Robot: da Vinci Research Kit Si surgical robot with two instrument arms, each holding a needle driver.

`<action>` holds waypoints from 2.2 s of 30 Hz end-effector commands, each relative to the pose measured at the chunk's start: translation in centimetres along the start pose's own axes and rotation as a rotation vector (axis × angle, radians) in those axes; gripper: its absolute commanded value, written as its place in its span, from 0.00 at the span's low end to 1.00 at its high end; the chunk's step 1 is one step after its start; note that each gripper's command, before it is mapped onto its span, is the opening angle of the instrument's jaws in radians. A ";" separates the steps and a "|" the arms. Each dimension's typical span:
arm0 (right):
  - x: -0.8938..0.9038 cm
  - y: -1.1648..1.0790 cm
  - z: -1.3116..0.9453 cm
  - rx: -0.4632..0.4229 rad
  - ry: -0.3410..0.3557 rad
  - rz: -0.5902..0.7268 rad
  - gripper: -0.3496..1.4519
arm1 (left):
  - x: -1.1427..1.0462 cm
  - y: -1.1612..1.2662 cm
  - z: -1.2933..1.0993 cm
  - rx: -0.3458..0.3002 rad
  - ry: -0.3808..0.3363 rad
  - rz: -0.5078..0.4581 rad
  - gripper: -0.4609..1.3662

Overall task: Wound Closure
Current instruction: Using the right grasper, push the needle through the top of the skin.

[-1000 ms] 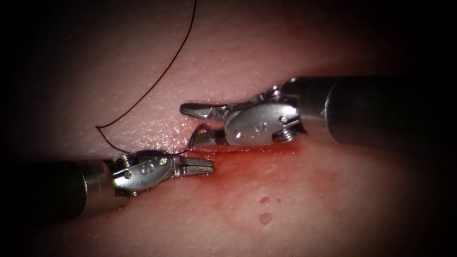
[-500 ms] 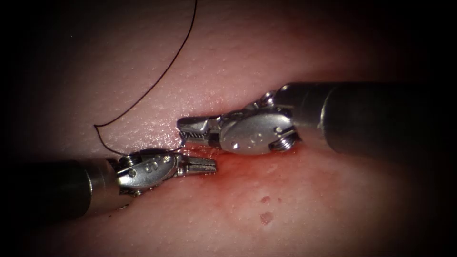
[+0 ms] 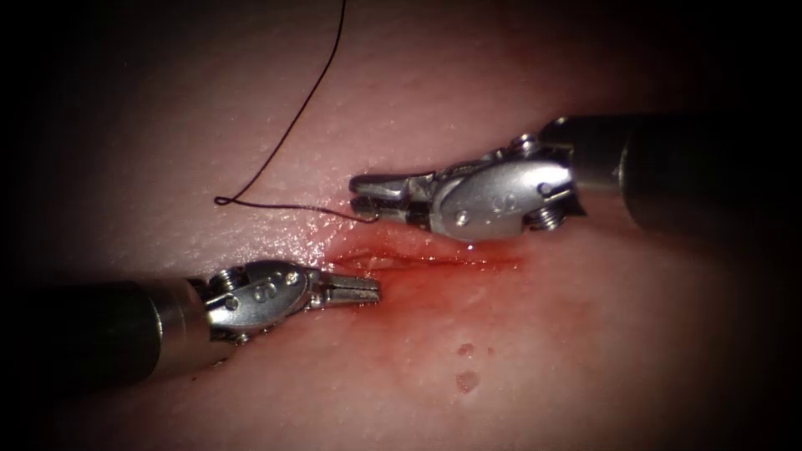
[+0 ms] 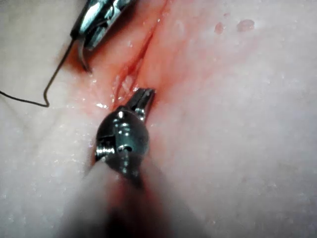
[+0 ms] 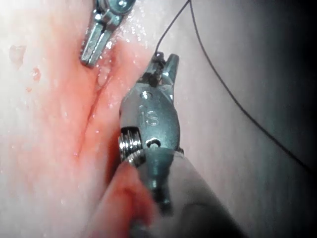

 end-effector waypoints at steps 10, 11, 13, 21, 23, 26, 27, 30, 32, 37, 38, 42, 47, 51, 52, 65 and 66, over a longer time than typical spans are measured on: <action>-0.06 0.10 0.09 0.037 -0.045 0.137 0.00 | 0.01 0.03 -0.02 -0.014 0.001 0.002 0.06; -0.06 0.11 0.09 0.036 -0.045 0.138 0.00 | 0.01 0.03 -0.02 -0.014 0.001 0.002 0.06; -0.06 0.16 0.10 0.034 -0.050 0.144 0.00 | 0.01 0.03 -0.02 -0.014 0.001 0.002 0.06; -0.08 0.31 0.15 0.050 -0.099 0.167 0.00 | -0.05 0.05 -0.04 -0.013 0.004 0.009 0.06; -0.08 0.31 0.17 0.061 -0.124 0.203 0.00 | -0.08 0.05 -0.04 -0.013 0.004 0.006 0.06; -0.07 0.31 0.19 0.079 -0.144 0.245 0.00 | -0.11 0.05 -0.05 -0.013 0.002 0.003 0.06; -0.07 0.31 0.19 0.086 -0.152 0.264 0.00 | -0.12 0.05 -0.05 -0.013 0.002 0.004 0.06; -0.08 0.34 0.23 0.113 -0.195 0.327 0.00 | -0.14 0.04 -0.07 -0.014 0.002 0.000 0.06; -0.09 0.35 0.25 0.127 -0.218 0.368 0.00 | -0.14 0.04 -0.07 -0.011 0.002 0.000 0.06; -0.11 0.34 0.29 0.185 -0.219 0.480 0.00 | -0.15 0.05 -0.09 -0.008 0.002 0.000 0.06; -0.12 0.33 0.29 0.201 -0.234 0.513 0.00 | -0.15 0.04 -0.09 -0.005 0.002 0.000 0.06; -0.15 0.30 0.30 0.248 -0.261 0.606 0.00 | -0.17 0.03 -0.11 0.004 0.003 0.002 0.06; -0.22 0.28 0.30 0.290 -0.244 0.751 0.00 | -0.22 0.01 -0.15 0.031 0.002 -0.001 0.06; -0.28 0.24 0.30 0.332 -0.257 0.846 0.00 | -0.28 -0.01 -0.17 0.039 -0.002 -0.001 0.06; -0.30 0.22 0.30 0.345 -0.263 0.867 0.00 | -0.30 -0.01 -0.17 0.042 -0.004 0.000 0.06; -0.52 -0.14 0.29 0.525 -0.319 1.090 0.00 | -0.38 -0.05 -0.24 0.061 -0.015 -0.005 0.06; -0.51 -0.17 0.28 0.535 -0.312 1.113 0.00 | -0.38 -0.06 -0.24 0.061 -0.015 -0.005 0.06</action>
